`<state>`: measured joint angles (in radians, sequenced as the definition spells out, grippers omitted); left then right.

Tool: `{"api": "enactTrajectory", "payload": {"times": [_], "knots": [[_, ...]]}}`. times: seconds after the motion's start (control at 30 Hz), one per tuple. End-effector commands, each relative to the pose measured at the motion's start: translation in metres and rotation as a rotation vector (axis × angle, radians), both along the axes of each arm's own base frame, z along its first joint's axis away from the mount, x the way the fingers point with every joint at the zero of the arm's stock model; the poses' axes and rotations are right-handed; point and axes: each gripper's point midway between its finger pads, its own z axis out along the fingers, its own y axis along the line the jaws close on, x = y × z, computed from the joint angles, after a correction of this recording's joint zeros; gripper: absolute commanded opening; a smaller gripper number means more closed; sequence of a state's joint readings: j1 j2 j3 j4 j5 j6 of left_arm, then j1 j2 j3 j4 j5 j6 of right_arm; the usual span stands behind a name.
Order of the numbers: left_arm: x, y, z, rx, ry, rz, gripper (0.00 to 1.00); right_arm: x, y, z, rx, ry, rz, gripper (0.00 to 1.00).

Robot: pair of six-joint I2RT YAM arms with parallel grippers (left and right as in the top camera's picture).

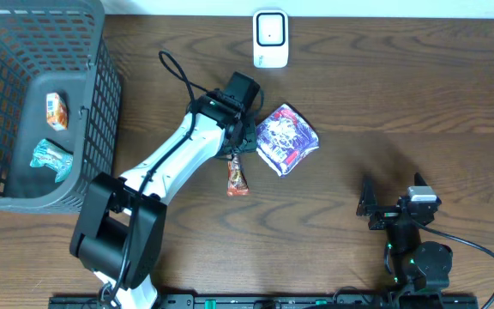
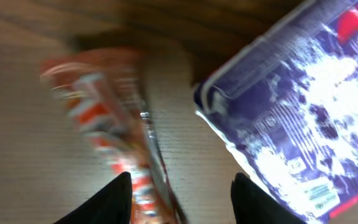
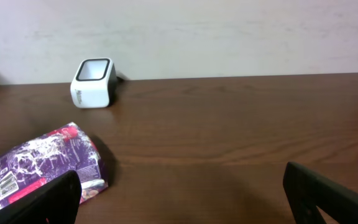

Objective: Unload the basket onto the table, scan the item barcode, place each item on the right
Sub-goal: 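Carry the red snack bar out and drop it beside the purple package, then reach the left gripper back into the basket toward the orange packet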

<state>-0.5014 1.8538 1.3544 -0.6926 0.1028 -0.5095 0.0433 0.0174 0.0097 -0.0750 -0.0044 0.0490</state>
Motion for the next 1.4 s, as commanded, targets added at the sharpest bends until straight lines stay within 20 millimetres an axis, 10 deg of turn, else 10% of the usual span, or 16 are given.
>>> {"api": "enactTrajectory", "payload": {"times": [0.0,0.3,0.7,1.0,1.37], "knots": [[0.008,-0.018,0.041,-0.076,-0.094,-0.144,0.64,0.000,0.001,-0.001,0.014,0.001,0.005,0.99],[0.034,0.002,0.174,-0.185,-0.458,-0.127,0.98,0.000,0.001,-0.001,0.014,0.000,0.005,0.99],[0.027,0.193,0.334,-0.142,-0.951,0.298,1.00,0.000,0.001,-0.001,0.014,0.001,0.005,0.99],[0.009,0.303,0.345,0.000,-1.009,0.565,1.00,0.000,0.001,-0.001,0.014,0.001,0.005,0.99],[0.014,0.366,0.313,0.231,-0.922,0.624,1.00,0.000,0.001,-0.001,0.014,0.000,0.005,0.99]]}}
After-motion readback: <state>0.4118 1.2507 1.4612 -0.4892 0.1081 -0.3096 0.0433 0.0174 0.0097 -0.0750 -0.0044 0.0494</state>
